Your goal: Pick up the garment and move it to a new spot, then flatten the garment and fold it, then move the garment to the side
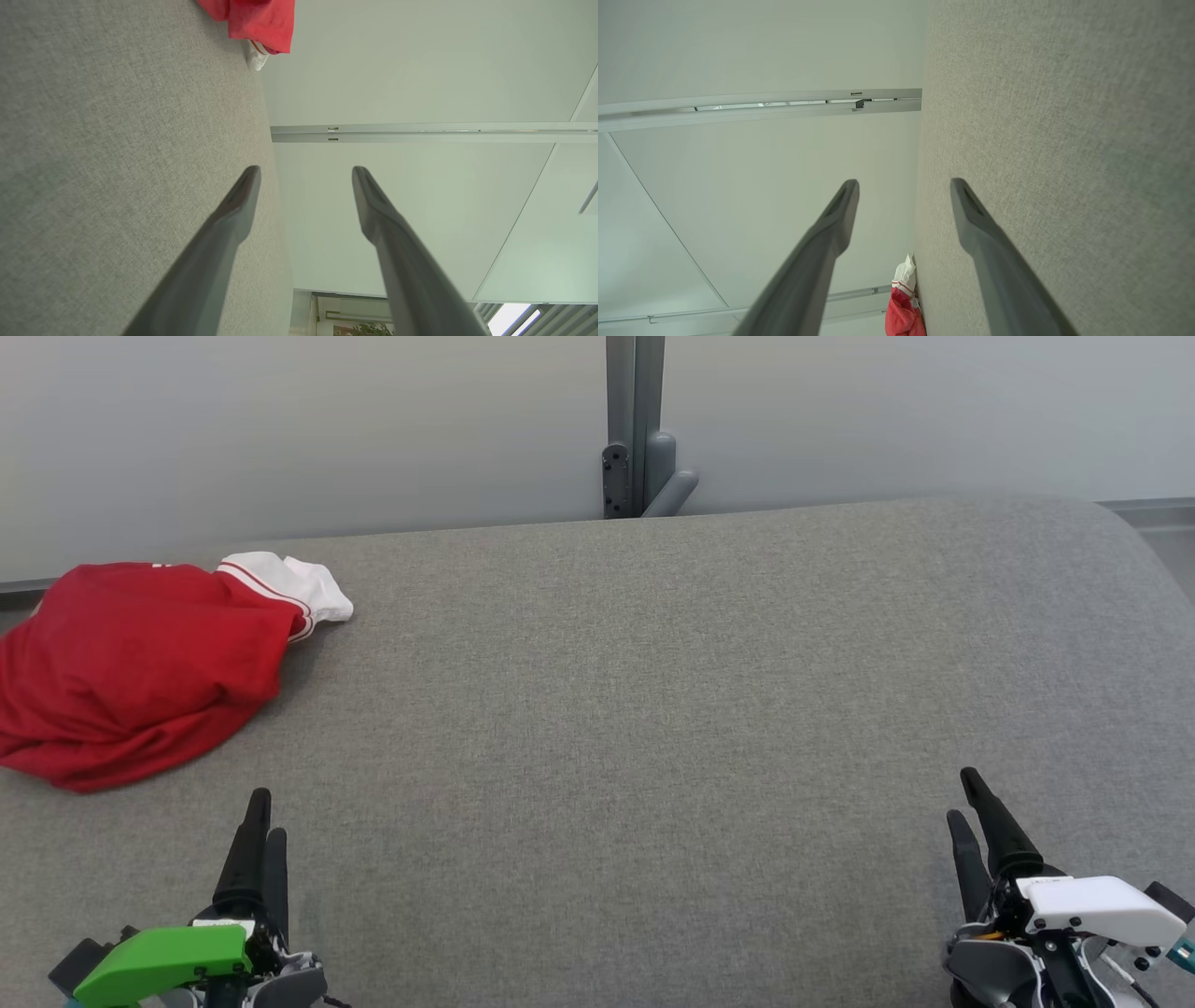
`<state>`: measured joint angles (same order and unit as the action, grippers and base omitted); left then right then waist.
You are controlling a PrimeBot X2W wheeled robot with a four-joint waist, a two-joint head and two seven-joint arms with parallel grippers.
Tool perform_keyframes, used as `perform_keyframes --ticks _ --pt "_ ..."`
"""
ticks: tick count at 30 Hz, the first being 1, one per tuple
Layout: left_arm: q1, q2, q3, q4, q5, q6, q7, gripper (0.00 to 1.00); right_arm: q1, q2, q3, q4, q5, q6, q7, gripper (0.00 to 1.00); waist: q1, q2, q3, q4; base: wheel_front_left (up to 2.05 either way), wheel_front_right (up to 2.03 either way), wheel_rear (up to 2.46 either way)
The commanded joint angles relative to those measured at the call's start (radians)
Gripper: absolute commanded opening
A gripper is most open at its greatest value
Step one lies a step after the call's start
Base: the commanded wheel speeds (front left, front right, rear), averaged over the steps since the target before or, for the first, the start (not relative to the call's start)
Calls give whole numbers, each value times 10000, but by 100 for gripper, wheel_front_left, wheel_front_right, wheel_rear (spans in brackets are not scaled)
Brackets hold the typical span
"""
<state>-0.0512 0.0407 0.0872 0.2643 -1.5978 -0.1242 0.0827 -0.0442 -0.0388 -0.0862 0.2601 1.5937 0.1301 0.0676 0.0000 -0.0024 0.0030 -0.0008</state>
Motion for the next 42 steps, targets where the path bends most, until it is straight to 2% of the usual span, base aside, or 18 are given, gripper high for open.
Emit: perform_keyframes --ticks 1,6,11,21,32,42 --pt "-111 43 -63 -237 208 -27 -107 100 -124 -53 29 -206 -163 3 -114 100 0 2 1 -2 0 0 0" --pt "-92 49 -190 -426 708 6 -350 100 -111 -59 32 -341 -665 3 -344 100 0 3 4 -5 0 0 0" --pt "-94 54 -339 -682 1531 270 -575 100 -88 -65 12 -609 -1473 3 -562 100 0 4 8 -8 0 0 0" --pt "-80 64 -700 -1363 3674 699 -992 100 -3 -77 100 -1321 -3643 4 -960 100 0 6 29 -9 0 0 0" --pt "38 74 -972 -1716 6471 886 -1407 100 127 -88 241 -1804 -5694 5 -1356 100 0 8 54 -12 0 0 0" --pt "205 83 -1177 -1792 8055 1001 -1710 100 239 -97 581 -2075 -7382 5 -1644 100 0 10 73 -12 0 0 0"
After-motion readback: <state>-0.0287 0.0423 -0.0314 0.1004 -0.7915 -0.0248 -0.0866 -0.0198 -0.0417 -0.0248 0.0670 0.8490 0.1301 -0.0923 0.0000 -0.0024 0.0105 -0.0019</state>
